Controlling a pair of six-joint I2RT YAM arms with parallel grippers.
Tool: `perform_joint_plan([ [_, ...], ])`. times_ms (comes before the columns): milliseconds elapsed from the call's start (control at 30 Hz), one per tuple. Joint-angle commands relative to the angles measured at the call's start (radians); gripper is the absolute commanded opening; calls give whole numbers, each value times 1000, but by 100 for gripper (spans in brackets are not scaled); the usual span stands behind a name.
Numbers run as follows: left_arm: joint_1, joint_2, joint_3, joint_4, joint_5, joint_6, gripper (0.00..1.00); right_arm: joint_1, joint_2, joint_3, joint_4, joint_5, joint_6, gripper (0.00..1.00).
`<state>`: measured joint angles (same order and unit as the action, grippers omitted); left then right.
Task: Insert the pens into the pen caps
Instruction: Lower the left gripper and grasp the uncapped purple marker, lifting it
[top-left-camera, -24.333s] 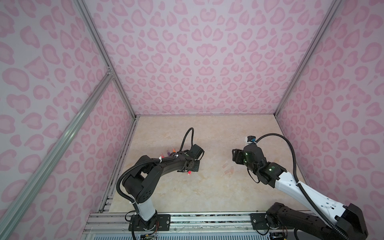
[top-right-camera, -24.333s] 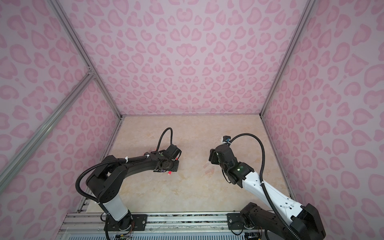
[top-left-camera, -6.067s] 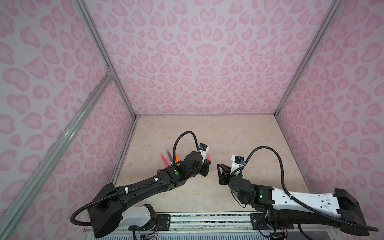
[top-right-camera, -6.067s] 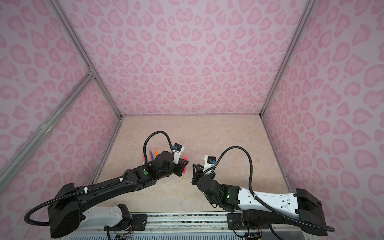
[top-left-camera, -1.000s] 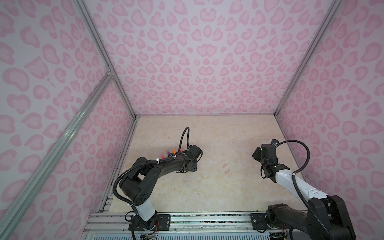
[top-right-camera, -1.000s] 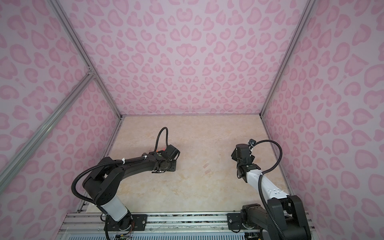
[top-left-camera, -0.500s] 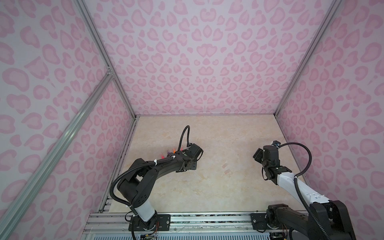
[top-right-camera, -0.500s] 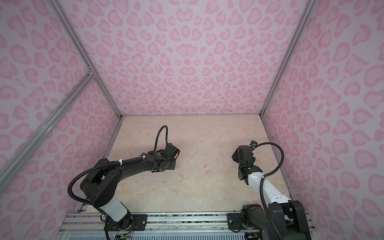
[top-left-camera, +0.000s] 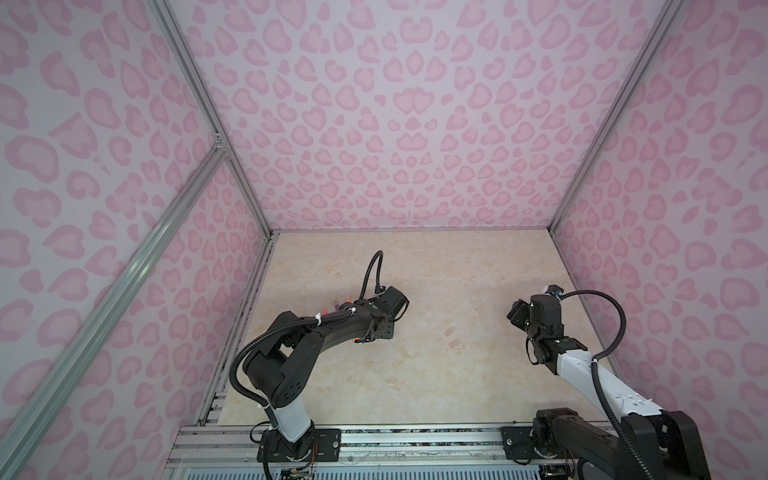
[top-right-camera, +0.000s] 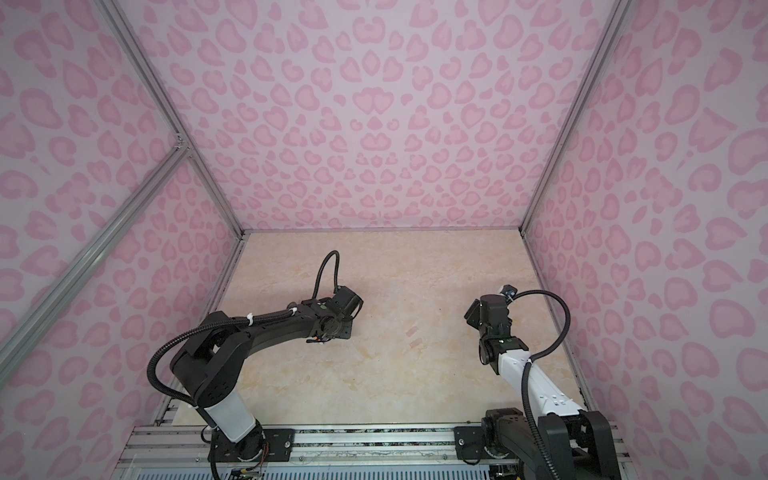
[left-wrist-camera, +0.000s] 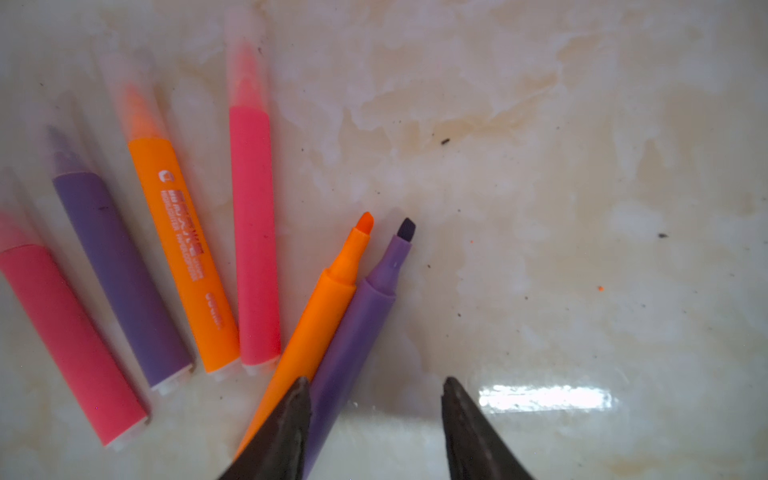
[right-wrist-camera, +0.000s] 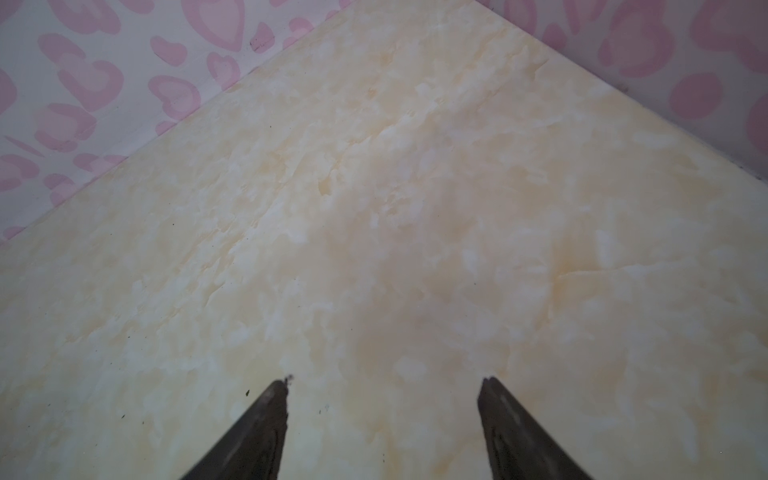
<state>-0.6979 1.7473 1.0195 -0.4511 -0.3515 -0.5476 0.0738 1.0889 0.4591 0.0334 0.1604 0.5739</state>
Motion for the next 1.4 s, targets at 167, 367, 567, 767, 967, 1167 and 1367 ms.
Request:
perform_joint_plan([
  [167, 5, 68, 40, -34, 39, 18, 55, -6, 10, -4, 16, -19, 7, 74],
  [367, 4, 50, 27, -12, 99, 28, 44, -8, 9, -4, 15, -18, 10, 74],
  [567, 5, 40, 19, 3, 127, 32, 25, -8, 17, -2, 13, -16, 10, 74],
  [767, 4, 46, 20, 10, 150, 34, 16, -10, 19, 0, 16, -22, 10, 74],
  [967, 5, 34, 9, 26, 175, 34, 5, -13, 23, 6, 6, -20, 13, 73],
  [1167, -3, -94, -48, 139, 316, -6, 3, 3, -82, 17, -26, -153, 68, 73],
  [1367, -9, -273, -70, 372, 409, -86, 3, 215, -212, -20, 56, -95, 127, 75],
])
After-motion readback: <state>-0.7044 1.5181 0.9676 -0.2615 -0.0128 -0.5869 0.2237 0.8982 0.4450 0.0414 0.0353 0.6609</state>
